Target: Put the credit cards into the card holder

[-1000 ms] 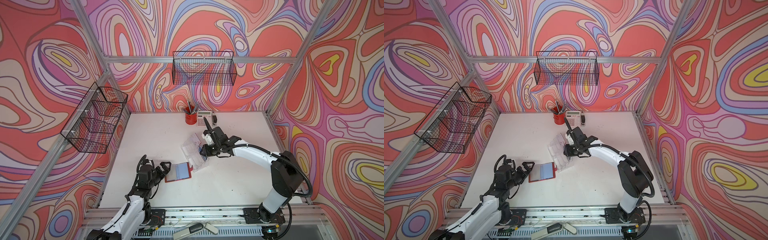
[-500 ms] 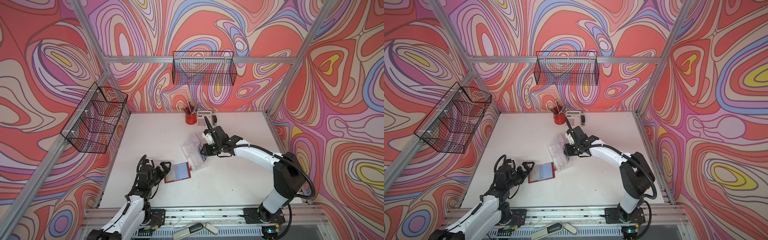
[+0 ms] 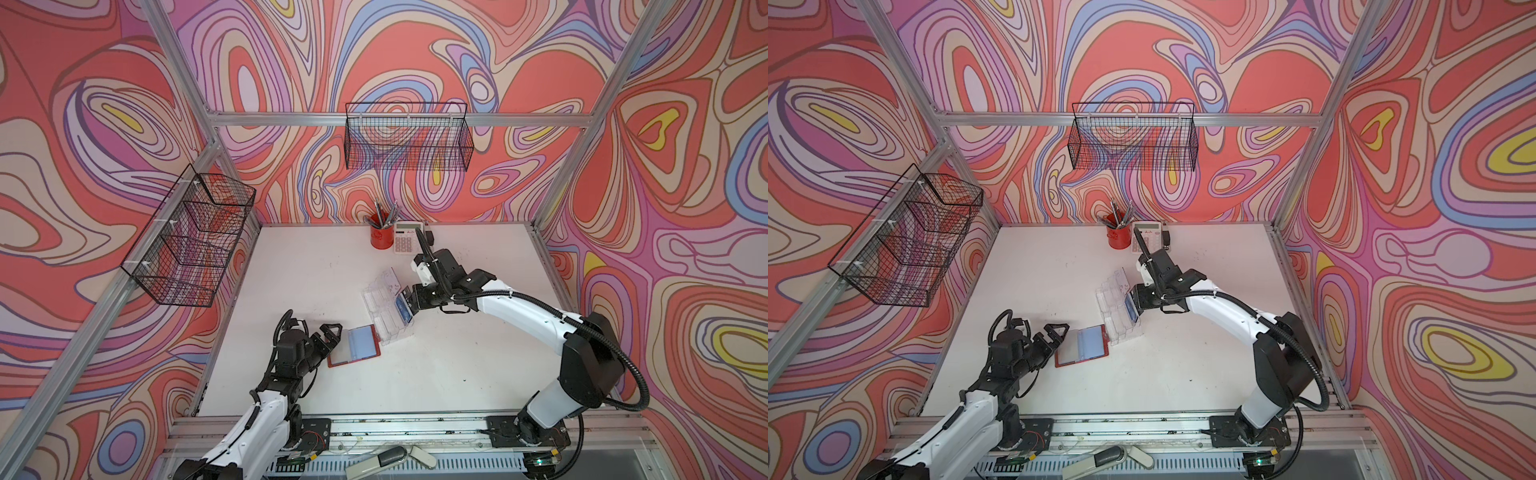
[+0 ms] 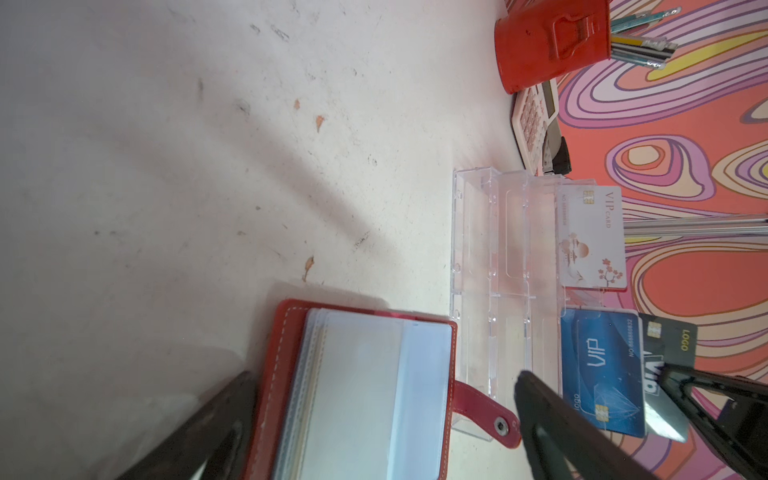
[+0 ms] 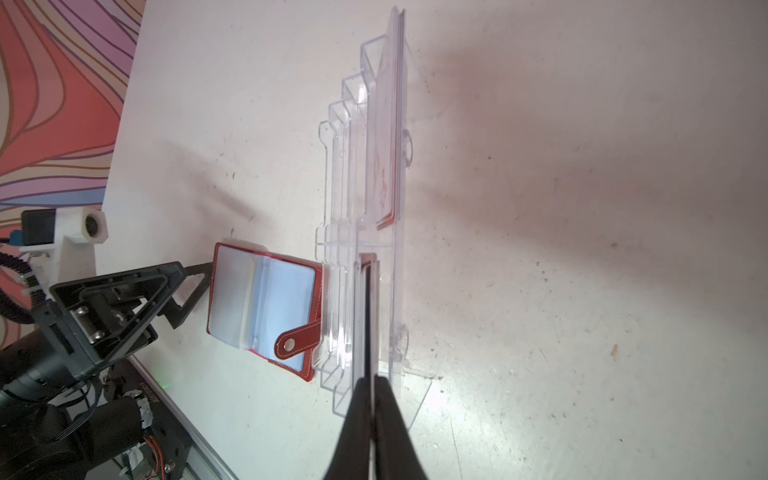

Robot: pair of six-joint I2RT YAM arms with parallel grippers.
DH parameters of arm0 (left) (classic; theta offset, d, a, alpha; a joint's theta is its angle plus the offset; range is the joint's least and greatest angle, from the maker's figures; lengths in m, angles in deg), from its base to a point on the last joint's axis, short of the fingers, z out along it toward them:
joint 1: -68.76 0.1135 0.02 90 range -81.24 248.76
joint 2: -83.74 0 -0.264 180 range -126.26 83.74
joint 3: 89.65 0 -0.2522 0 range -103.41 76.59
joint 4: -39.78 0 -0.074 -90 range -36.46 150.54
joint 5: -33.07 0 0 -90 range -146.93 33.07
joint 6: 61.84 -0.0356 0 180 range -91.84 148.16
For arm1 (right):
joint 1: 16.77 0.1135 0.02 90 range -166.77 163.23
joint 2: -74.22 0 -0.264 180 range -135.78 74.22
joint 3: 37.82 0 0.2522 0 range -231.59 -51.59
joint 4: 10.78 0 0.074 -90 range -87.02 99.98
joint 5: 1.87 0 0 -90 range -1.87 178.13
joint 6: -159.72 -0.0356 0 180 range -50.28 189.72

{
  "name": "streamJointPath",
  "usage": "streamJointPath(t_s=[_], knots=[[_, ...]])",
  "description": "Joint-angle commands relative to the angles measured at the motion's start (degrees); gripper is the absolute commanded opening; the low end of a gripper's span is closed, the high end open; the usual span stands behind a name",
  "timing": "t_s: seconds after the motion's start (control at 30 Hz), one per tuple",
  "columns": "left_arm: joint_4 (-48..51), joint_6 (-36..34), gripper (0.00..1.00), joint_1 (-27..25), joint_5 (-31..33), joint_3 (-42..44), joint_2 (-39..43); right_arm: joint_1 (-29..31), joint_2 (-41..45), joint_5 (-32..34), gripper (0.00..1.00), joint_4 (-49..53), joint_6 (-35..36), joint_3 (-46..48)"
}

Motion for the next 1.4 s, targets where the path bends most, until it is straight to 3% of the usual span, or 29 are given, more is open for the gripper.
streamJointPath(t_s=[0.0, 0.27, 0.4, 0.5, 0.67, 0.8, 1.0, 1.37], knots=[[-0.5, 0.0, 0.98, 0.0, -0.4, -1.2, 0.4, -0.2, 3.3, 5.5, 0.00, 3.3, 0.8, -2.1], [-0.7, -0.1, 0.98, 0.0, -0.2, -0.9, 0.5, -0.2, 11.5, 15.2, 0.00, 9.2, -0.5, -4.6], [-0.9, -0.1, 0.98, 0.0, -0.1, -0.8, 0.4, 1.0, 16.8, 12.0, 0.00, 6.2, -4.3, -3.7], [-0.8, 0.1, 0.98, 0.0, -0.1, -0.8, 0.4, 7.1, 17.7, 12.5, 0.00, 0.4, -8.1, -1.0], [-0.6, 0.1, 0.98, 0.0, -0.1, -0.8, 0.4, 18.9, 11.5, 12.8, 0.00, -14.0, -14.3, 4.1], [-0.4, 0.3, 0.98, 0.0, -0.3, -0.8, 0.8, 23.4, 4.2, 12.4, 0.00, -24.0, -17.4, 5.8], [1.1, 0.2, 0.98, 0.0, 0.2, -0.8, 2.2, 23.7, -4.9, 9.3, 0.00, -33.1, -21.4, 7.1], [1.6, 0.3, 0.98, 0.0, 0.1, -1.2, 1.3, 22.7, -13.6, 6.0, 0.00, -39.4, -25.5, 7.8]])
